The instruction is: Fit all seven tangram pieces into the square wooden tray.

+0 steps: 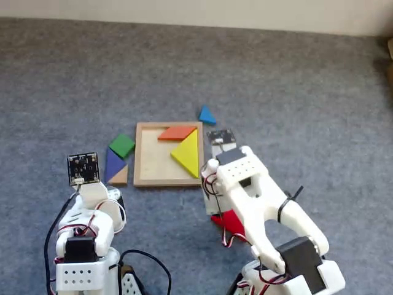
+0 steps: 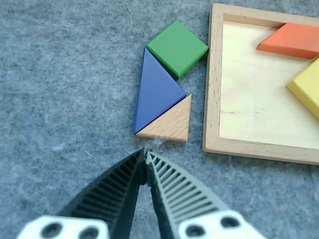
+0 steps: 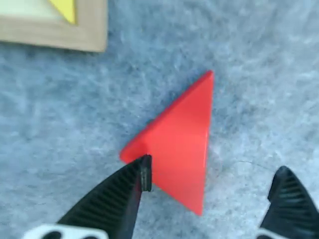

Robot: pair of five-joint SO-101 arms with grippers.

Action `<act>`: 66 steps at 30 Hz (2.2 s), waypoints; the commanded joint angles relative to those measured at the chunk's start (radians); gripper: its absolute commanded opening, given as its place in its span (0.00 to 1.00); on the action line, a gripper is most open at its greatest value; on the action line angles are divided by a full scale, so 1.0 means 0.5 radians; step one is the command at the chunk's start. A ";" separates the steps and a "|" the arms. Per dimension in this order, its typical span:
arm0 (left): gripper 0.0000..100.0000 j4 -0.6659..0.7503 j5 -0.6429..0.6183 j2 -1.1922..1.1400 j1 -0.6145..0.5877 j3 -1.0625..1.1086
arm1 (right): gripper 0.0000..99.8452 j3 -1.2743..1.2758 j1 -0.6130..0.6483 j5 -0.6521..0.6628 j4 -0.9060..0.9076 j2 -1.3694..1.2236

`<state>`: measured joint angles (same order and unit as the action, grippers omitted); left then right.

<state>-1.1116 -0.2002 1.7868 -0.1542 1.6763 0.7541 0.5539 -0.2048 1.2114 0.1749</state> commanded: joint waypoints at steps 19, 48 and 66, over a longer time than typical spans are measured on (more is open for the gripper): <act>0.00 -0.006 0.012 0.005 -0.029 0.041 | 0.36 -0.253 0.075 0.031 -0.051 -0.496; 0.00 -0.006 0.012 0.005 -0.029 0.041 | 0.29 -0.569 0.072 0.034 0.173 -0.855; 0.00 -0.006 0.012 0.005 -0.029 0.041 | 0.29 0.272 0.158 0.399 0.170 0.477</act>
<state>-1.1132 -0.2002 1.7868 -0.1542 1.6763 0.8723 0.6137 -0.0238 1.2927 0.3575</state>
